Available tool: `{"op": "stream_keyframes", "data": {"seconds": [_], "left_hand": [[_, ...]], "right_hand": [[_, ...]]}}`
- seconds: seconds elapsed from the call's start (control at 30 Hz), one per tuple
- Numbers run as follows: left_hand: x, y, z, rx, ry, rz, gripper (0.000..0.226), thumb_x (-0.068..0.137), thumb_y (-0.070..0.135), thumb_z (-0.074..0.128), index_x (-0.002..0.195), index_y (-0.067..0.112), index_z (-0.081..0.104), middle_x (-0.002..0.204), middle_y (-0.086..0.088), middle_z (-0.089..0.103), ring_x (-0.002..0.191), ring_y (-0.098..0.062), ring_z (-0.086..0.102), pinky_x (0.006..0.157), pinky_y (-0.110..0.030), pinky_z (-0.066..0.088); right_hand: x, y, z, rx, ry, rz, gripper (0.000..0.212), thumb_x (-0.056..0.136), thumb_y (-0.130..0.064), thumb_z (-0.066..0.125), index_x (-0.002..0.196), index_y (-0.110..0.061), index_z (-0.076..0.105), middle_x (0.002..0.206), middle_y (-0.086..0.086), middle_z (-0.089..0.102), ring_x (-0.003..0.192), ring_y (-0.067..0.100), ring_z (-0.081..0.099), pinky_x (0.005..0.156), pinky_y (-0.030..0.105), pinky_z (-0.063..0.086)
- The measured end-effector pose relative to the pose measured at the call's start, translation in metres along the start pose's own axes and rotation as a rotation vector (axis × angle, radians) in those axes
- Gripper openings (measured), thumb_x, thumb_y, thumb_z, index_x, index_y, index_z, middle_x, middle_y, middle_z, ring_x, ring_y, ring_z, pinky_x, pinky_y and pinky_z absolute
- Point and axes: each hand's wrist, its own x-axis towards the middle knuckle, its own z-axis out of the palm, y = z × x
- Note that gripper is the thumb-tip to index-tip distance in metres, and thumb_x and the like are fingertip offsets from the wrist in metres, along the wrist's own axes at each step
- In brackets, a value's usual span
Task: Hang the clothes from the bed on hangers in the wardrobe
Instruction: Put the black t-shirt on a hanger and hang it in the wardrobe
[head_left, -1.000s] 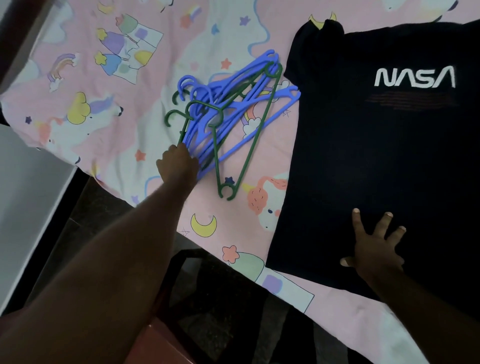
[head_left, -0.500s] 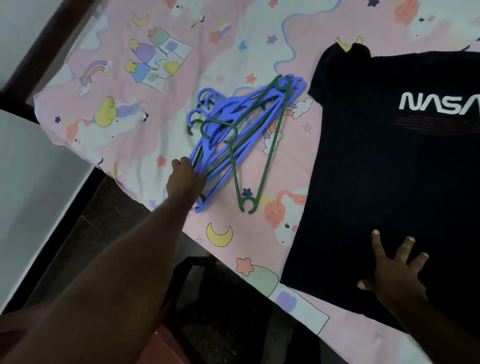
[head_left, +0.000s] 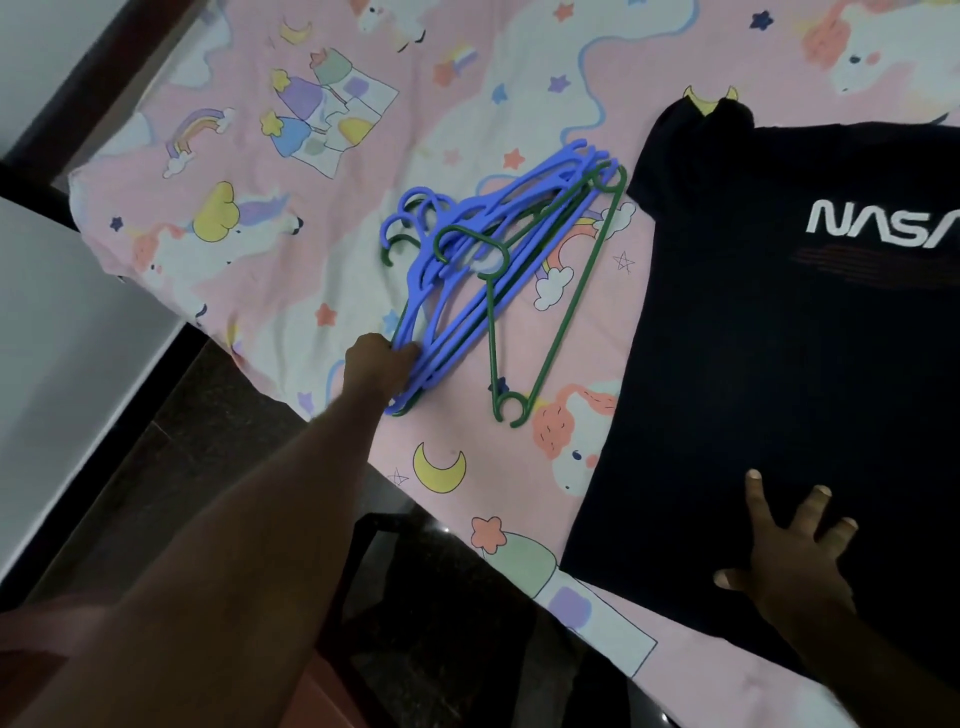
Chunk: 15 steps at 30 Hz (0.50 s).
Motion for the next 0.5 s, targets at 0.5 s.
{"op": "stream_keyframes", "data": {"seconds": [0.5], "left_hand": [[0.007, -0.005, -0.022, -0.206, -0.013, -0.011, 0.029, 0.085, 0.016, 0.066, 0.062, 0.003, 0.054, 0.052, -0.013, 0.053, 0.045, -0.025, 0.056, 0.048, -0.031, 0.049]], "right_hand": [[-0.001, -0.003, 0.000, -0.010, 0.015, 0.019, 0.126, 0.077, -0.046, 0.079, 0.148, -0.042, -0.025, 0.152, 0.017, -0.034, 0.143, 0.050, -0.015, 0.098, 0.065, 0.042]]}}
